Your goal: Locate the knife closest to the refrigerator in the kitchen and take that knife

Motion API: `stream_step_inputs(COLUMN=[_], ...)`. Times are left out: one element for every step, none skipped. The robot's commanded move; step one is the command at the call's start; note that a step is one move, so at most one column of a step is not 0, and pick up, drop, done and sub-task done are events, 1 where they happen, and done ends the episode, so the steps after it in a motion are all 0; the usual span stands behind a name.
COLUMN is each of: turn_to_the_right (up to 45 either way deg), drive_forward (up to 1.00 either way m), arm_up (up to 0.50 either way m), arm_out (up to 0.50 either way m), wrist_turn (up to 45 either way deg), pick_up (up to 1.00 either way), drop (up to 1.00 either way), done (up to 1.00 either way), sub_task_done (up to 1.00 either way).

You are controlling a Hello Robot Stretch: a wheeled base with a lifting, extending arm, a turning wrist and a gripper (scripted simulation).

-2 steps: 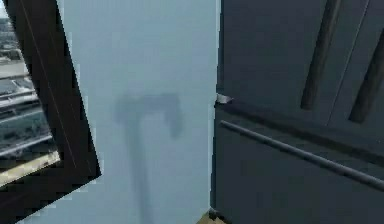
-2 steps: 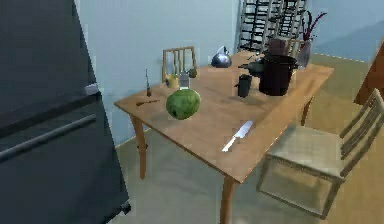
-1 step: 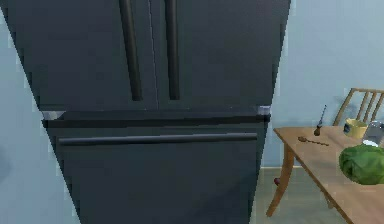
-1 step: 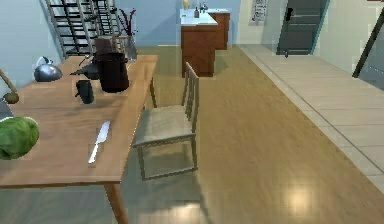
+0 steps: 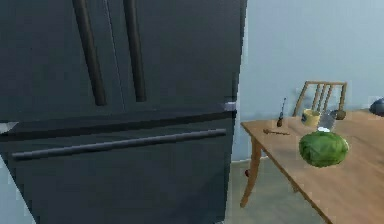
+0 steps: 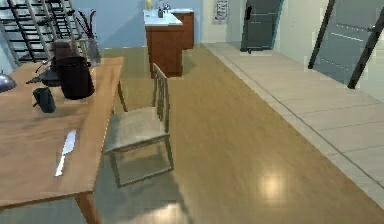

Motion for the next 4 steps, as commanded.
stream_step_inputs(turn_to_the_right=[0.0, -18.0, 0.0, 0.0], drive_forward=[0.25, 0.0, 0.0, 0.0], arm_up=[0.0, 0.0, 0.5, 0.38], arm_out=[0.0, 0.0, 0.0, 0.0], wrist_turn=[0.0, 0.0, 0.0, 0.0], pick_up=[0.0, 0.0, 0.0, 0.0], drop=[0.0, 0.0, 0.0, 0.0], done=[0.0, 0.0, 0.0, 0.0], sub_task_done=[0.0, 0.0, 0.0, 0.0])
